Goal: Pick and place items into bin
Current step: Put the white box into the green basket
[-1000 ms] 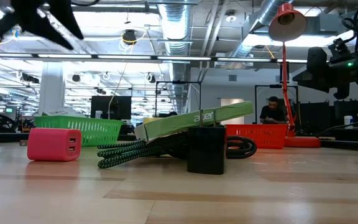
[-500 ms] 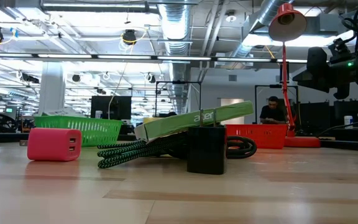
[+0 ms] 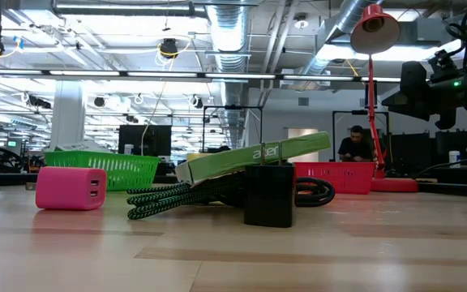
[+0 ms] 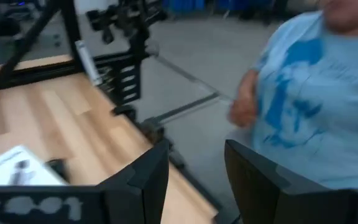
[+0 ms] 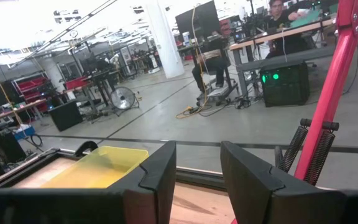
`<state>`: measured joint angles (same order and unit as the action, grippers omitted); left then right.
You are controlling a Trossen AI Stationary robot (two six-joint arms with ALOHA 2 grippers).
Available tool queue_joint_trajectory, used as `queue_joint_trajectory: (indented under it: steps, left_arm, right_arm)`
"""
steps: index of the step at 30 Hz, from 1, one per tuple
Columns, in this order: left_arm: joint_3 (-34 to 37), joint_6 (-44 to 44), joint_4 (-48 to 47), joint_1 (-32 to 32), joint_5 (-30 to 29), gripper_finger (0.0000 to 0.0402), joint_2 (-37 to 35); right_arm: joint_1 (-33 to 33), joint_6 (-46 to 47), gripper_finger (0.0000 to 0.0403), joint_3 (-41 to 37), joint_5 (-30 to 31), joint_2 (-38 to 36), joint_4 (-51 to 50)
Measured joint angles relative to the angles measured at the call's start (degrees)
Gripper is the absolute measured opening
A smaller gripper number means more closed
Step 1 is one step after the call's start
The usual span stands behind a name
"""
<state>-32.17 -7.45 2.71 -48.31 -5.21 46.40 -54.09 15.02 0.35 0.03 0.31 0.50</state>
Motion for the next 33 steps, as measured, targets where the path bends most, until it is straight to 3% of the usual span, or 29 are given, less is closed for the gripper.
queue_joint_trajectory:
  steps: [6, 14, 24, 28, 33]
  left_arm:
    - [7.5, -1.0, 12.9, 0.0, -0.1, 0.0146, -0.4]
    - [10.6, 0.7, 17.5, 0.1, -19.1, 0.0146, -0.4]
    - [10.9, 7.2, 30.5, 0.9, -28.3, 0.0146, 0.2]
    - [10.9, 8.1, 32.0, 1.5, -35.5, 0.0146, 0.6]
    - [10.9, 6.2, 31.1, 3.4, -37.3, 0.0146, 0.6]
  right_arm:
    - [0.0, 0.0, 0.0121, 0.0, 0.0, 0.0, 0.0]
    - [0.0, 0.0, 0.0121, 0.0, 0.0, 0.0, 0.0]
    - [0.0, 0.0, 0.0121, 0.0, 0.0, 0.0, 0.0]
    - [0.0, 0.0, 0.0121, 0.0, 0.0, 0.0, 0.0]
    - [0.0, 0.0, 0.0121, 0.0, 0.0, 0.0, 0.0]
